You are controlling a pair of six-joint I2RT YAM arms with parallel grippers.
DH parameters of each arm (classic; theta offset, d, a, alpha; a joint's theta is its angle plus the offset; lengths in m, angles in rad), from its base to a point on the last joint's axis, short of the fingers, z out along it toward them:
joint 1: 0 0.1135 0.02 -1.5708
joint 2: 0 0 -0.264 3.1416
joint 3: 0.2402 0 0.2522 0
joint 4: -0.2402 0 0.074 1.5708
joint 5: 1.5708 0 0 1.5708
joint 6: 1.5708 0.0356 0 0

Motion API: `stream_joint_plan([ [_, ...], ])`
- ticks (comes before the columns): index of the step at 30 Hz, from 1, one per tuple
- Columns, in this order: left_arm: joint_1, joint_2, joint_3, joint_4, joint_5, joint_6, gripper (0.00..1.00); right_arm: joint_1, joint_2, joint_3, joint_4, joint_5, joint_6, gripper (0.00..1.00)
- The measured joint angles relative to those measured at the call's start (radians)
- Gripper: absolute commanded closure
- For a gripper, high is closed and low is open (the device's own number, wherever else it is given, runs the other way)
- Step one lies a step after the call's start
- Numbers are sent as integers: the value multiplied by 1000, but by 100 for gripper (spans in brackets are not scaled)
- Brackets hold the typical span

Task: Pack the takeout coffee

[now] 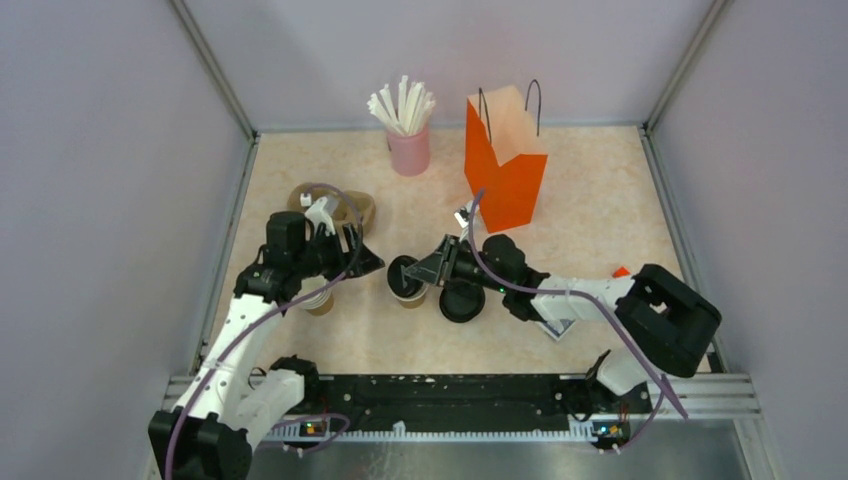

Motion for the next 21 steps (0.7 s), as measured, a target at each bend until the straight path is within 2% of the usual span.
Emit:
stream_joint_plan([
  [21, 0, 66, -57, 74, 75, -2, 39, -47, 131, 21, 80, -123, 121, 87],
])
